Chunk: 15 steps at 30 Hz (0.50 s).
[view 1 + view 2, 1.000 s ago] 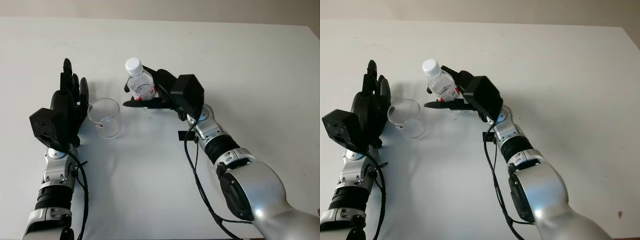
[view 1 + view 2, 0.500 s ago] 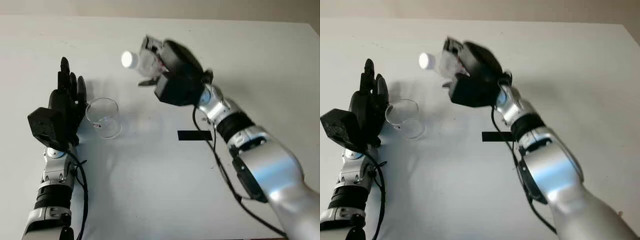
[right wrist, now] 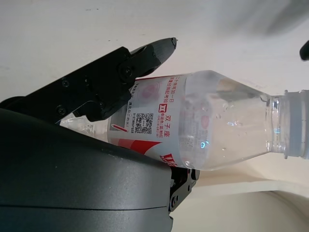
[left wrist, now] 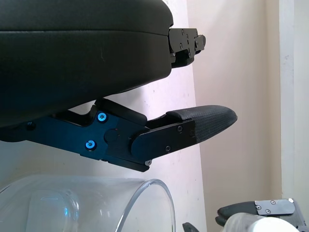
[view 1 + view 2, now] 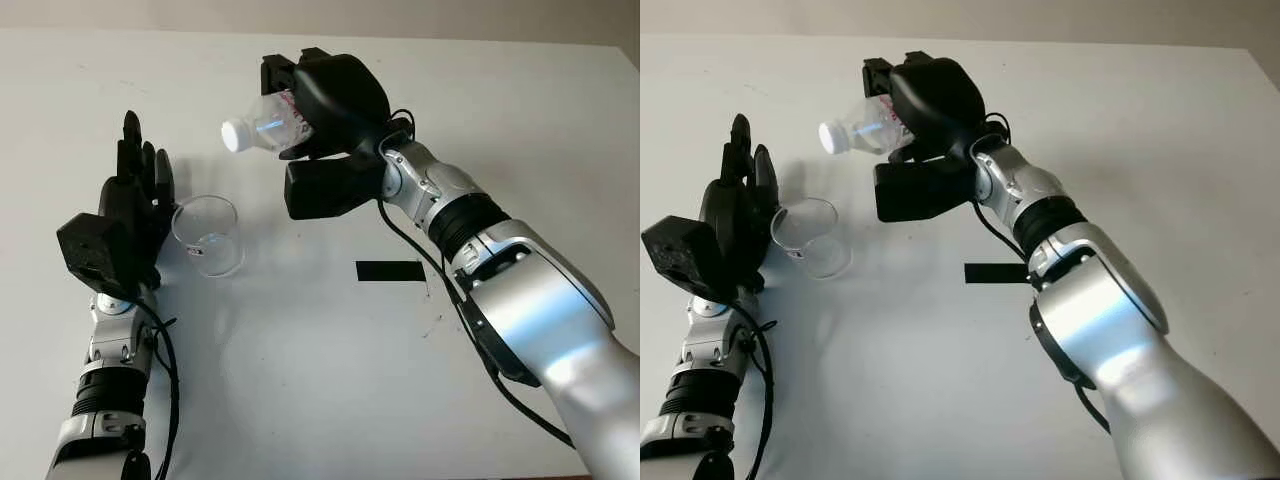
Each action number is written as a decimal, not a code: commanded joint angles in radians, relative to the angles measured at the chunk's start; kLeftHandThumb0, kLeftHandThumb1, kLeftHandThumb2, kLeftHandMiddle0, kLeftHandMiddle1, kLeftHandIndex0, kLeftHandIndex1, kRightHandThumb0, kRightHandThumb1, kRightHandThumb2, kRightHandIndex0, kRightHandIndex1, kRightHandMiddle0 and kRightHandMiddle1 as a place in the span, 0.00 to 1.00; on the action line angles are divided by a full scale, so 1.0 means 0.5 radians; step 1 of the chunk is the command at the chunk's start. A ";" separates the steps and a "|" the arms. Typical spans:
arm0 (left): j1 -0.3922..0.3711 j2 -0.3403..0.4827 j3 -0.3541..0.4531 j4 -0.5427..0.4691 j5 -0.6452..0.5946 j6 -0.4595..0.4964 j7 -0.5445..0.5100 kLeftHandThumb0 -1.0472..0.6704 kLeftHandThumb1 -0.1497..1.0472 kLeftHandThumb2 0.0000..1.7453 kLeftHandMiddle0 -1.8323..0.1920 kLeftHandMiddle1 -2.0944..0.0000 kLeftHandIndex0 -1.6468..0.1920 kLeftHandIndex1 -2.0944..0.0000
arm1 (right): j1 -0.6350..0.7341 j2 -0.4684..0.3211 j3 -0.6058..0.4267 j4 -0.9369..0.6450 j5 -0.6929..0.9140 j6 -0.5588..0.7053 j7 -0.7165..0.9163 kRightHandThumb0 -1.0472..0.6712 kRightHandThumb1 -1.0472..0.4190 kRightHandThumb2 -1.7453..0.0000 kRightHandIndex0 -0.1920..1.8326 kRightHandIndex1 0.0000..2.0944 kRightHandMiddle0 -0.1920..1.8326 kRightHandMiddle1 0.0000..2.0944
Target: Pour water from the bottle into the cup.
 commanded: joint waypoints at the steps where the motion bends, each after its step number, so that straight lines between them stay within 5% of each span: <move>1: -0.012 -0.011 0.000 -0.002 0.006 -0.024 0.011 0.20 1.00 0.39 0.94 0.98 0.95 0.97 | -0.088 0.016 0.034 -0.015 -0.032 -0.028 -0.055 0.49 0.00 0.90 0.57 1.00 0.28 1.00; 15: -0.042 -0.038 -0.003 0.055 -0.014 -0.033 0.002 0.19 1.00 0.37 0.94 0.97 0.95 0.97 | -0.154 -0.025 0.242 -0.046 -0.256 -0.097 -0.397 0.48 0.00 0.93 0.60 1.00 0.30 1.00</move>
